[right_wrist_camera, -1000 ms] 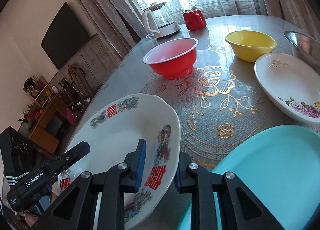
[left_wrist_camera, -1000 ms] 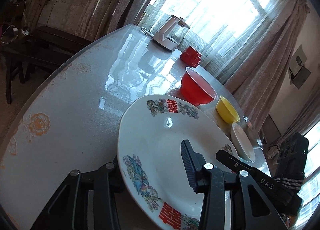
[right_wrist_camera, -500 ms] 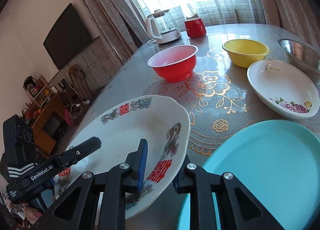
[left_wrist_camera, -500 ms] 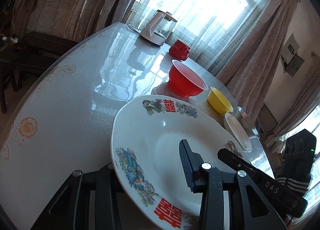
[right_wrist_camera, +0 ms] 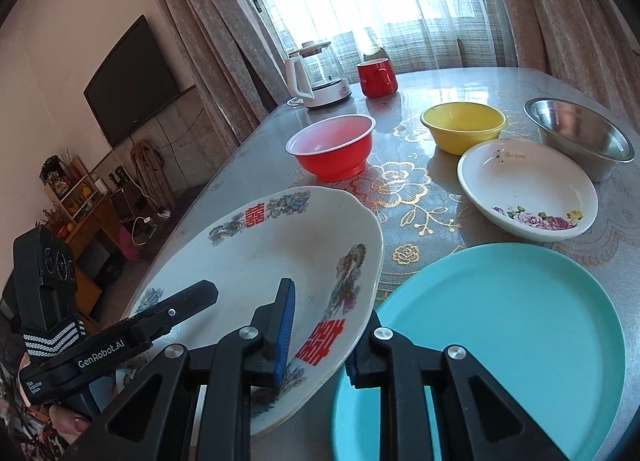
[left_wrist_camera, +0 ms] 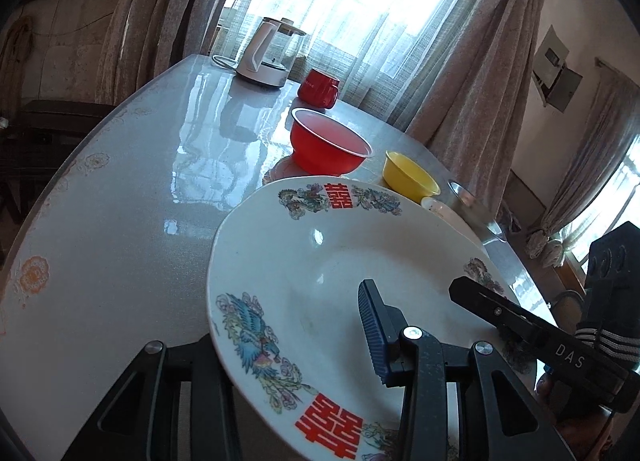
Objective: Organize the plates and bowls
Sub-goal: 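Lift the red-character plate with both grippers and carry it over the teal plate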
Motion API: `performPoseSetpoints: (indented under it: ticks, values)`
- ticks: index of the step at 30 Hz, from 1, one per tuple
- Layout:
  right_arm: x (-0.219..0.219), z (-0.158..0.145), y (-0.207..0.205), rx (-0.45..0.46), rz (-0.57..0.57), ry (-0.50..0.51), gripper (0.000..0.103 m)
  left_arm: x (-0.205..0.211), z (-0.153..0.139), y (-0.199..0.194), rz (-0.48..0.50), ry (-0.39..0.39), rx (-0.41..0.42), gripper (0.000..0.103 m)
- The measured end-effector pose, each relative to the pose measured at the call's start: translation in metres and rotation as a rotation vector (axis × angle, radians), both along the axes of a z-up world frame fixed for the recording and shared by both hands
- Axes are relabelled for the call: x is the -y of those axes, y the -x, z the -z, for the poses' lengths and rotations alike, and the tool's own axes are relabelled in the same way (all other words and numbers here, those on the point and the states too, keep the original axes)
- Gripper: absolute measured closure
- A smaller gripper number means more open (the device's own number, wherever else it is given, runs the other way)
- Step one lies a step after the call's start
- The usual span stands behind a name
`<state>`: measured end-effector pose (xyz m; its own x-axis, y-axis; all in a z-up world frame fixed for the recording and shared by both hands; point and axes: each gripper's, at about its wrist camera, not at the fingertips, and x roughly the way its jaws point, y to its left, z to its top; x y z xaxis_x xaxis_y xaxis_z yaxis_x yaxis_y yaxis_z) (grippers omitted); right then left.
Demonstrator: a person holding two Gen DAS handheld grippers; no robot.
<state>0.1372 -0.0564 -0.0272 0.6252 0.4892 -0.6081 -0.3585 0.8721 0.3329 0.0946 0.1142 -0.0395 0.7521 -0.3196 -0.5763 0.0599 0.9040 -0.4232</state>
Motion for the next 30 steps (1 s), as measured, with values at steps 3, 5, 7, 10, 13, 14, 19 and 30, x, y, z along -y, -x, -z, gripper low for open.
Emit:
performPoseSetpoints:
  ticks: [3,5,7,10,13,14,19,30]
  values:
    - [0.013,-0.006,0.008,0.016,0.023,-0.007,0.082,0.014,-0.004,0.004,0.013,-0.017,0.033,0.062]
    - [0.021,-0.010,0.015,0.036,0.036,0.008,0.082,0.022,-0.003,0.005,0.022,-0.004,0.034,0.062]
    - [0.029,-0.013,0.022,0.044,0.054,0.015,0.082,0.032,-0.001,0.005,0.044,0.011,0.028,0.061]
    - [0.045,-0.014,0.031,0.042,0.089,0.009,0.082,0.046,0.001,0.006,0.071,0.026,0.022,0.061]
    - [0.060,-0.014,0.039,0.035,0.119,0.006,0.082,0.063,0.000,0.006,0.101,0.006,0.025,0.061]
    - [0.065,-0.013,0.042,0.034,0.129,0.008,0.082,0.068,-0.001,0.006,0.113,-0.003,0.027,0.061]
    - [0.088,-0.011,0.053,0.030,0.181,-0.001,0.082,0.092,-0.002,0.005,0.162,-0.015,0.026,0.061]
    - [0.133,0.006,0.063,-0.028,0.278,-0.047,0.082,0.135,0.007,-0.002,0.256,-0.060,-0.025,0.061]
